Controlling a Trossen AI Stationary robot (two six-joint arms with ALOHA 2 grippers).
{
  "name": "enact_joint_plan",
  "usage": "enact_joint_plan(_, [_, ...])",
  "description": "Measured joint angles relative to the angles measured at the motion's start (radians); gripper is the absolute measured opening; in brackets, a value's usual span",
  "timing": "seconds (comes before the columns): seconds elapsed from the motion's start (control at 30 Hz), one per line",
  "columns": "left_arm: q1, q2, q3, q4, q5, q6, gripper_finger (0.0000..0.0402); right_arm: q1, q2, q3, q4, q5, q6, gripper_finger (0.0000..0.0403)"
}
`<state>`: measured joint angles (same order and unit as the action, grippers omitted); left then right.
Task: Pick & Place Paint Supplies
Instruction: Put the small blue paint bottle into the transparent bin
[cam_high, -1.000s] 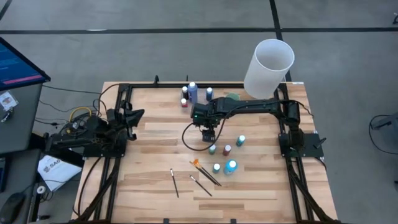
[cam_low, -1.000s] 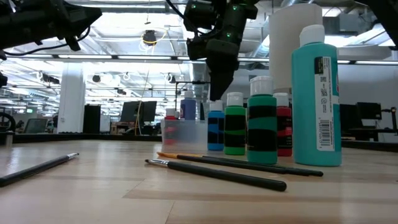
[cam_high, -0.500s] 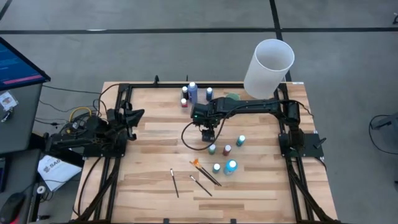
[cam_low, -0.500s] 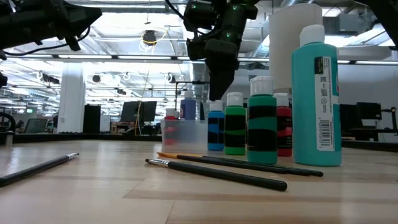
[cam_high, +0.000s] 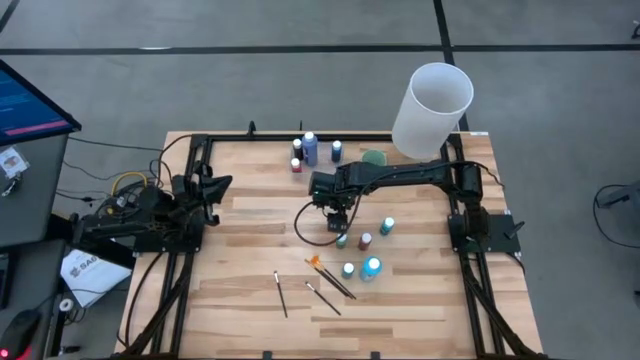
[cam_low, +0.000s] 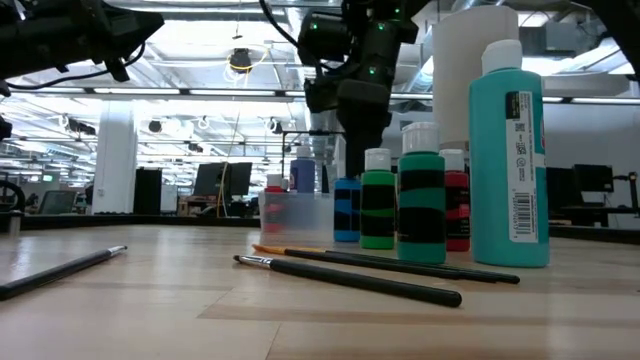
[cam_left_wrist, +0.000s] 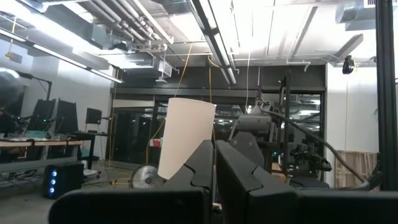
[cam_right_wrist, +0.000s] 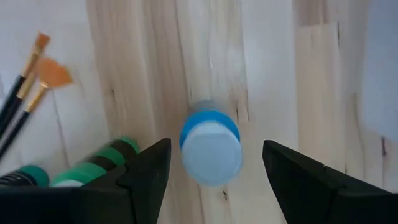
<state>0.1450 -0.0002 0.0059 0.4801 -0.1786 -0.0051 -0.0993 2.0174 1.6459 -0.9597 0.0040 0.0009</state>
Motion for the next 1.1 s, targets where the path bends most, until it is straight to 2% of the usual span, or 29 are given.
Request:
enact_joint_plan(0.33, [0.0, 0.0, 0.0, 0.0, 0.0, 0.0, 0.0002, -0.002, 0.0, 0.0, 0.011, 0.001, -0.007, 0.0239])
enact_joint_plan(0.43, [0.0, 0.0, 0.0, 0.0, 0.0, 0.0, 0.0002, -0.001, 0.0, 0.0, 0.017, 0.002, -0.008, 0.021])
enact_joint_plan(0.67, [0.0, 0.0, 0.0, 0.0, 0.0, 0.0, 0.0002, -0.008, 0.0, 0.0, 0.019, 0.001, -0.041, 0.011])
enact_joint_plan(0.83, [0.0, 0.0, 0.0, 0.0, 0.0, 0.0, 0.0002, -0.02, -0.001, 0.03, -0.006, 0.003, -0.074, 0.0109])
enact_joint_plan(1.0, [0.0, 0.0, 0.0, 0.0, 0.0, 0.0, 0.0002, -0.05, -0.006, 0.148, -0.054, 0.011, -0.125, 0.0109])
enact_joint_plan(1.1, [0.0, 0.0, 0.0, 0.0, 0.0, 0.0, 0.0002, -0.075, -0.006, 0.25, -0.078, 0.052, -0.167, 0.0109])
